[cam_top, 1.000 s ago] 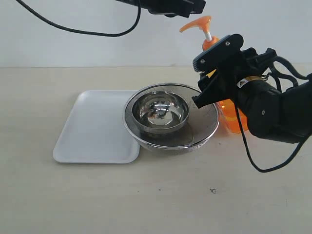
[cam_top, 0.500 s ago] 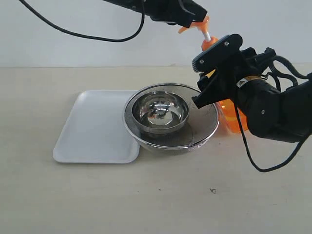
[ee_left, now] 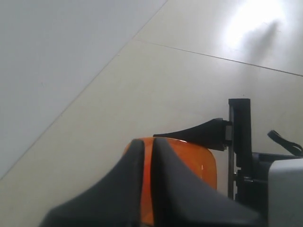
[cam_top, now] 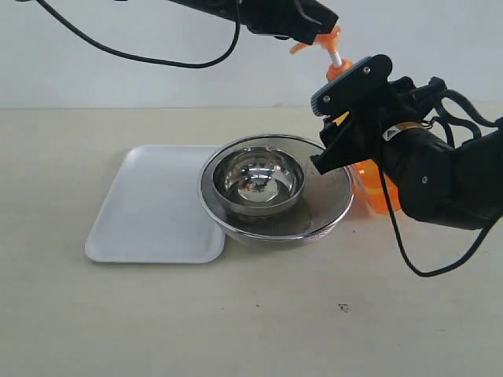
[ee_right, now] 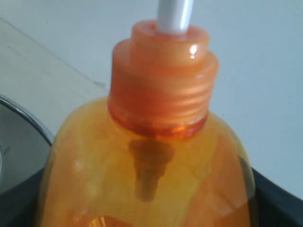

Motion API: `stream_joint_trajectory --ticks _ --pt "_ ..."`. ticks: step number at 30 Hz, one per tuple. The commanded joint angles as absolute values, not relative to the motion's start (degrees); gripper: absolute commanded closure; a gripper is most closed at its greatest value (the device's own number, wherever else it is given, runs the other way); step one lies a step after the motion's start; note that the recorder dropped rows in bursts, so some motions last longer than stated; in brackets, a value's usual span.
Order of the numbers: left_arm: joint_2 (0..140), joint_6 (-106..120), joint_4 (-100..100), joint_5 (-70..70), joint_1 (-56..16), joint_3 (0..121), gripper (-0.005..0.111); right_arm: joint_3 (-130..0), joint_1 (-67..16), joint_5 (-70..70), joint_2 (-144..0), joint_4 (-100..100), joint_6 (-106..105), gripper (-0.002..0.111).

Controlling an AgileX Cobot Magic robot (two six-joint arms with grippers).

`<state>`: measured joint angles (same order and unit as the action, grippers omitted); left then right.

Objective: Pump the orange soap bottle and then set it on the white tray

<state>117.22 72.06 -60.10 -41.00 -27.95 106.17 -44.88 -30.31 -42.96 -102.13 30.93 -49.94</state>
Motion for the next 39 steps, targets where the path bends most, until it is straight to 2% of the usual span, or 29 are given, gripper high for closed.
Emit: stream_joint_trajectory --ticks 1,7,39 --pt "118.52 71.29 -57.4 -42.61 -28.71 105.88 0.102 -45.27 -30.21 -44.19 -101.48 29.64 -49.95 0.108" --pt "118.89 66.57 -51.42 -42.89 -28.71 105.88 0.102 -45.27 -30.21 -44.29 -101.48 29.02 -49.95 0.108" --pt "121.47 66.02 -51.42 -43.55 -30.59 105.88 0.102 -45.27 -30.21 -44.29 -101.27 27.04 -46.55 0.108"
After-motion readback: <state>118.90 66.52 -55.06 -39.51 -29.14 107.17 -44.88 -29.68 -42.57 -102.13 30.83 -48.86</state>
